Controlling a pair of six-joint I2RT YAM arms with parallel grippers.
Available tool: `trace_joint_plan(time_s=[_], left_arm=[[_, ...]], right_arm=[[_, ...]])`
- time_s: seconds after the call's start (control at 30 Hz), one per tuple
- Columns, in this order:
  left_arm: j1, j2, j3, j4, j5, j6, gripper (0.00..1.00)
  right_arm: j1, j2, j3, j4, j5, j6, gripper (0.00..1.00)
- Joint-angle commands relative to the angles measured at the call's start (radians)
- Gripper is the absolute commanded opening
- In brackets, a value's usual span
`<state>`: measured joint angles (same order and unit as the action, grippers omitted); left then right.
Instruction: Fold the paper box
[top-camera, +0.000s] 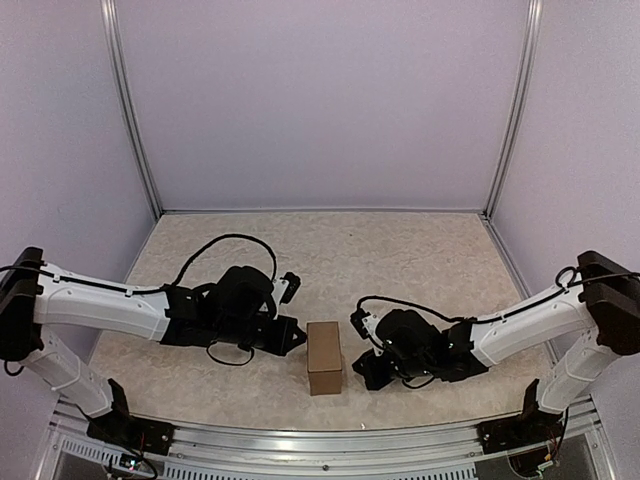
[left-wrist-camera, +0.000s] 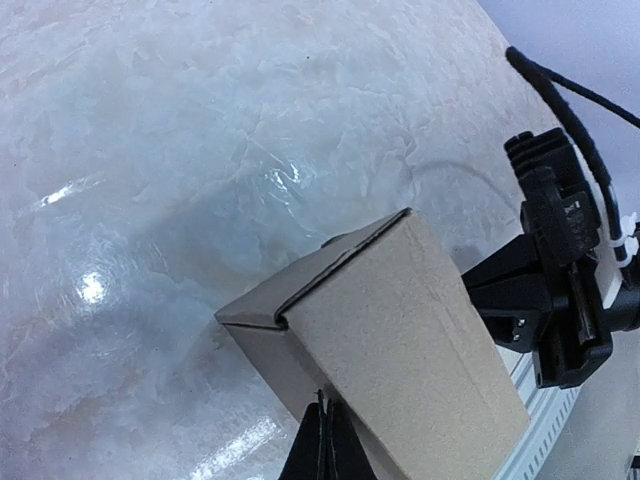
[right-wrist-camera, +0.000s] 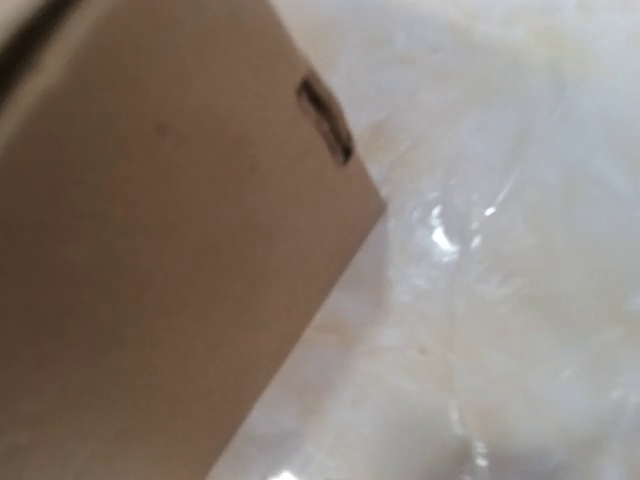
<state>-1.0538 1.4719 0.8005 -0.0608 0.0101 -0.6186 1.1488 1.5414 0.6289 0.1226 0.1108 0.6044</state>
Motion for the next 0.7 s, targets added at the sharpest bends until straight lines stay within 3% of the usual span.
trace_joint_plan(time_s=[0.0,0.67], left_arm=[[-0.006,0.034,0.034,-0.010,0.053,0.024,0.00],[-0.061,0.068,0.085,0.009,0.051,0.002,0.00]], right_arm=[[-0.014,0.069,-0.011,0.135,-0.066,0.095,0.00],[-0.050,0.332,0.006,0.459,-0.248,0.213,0.00]])
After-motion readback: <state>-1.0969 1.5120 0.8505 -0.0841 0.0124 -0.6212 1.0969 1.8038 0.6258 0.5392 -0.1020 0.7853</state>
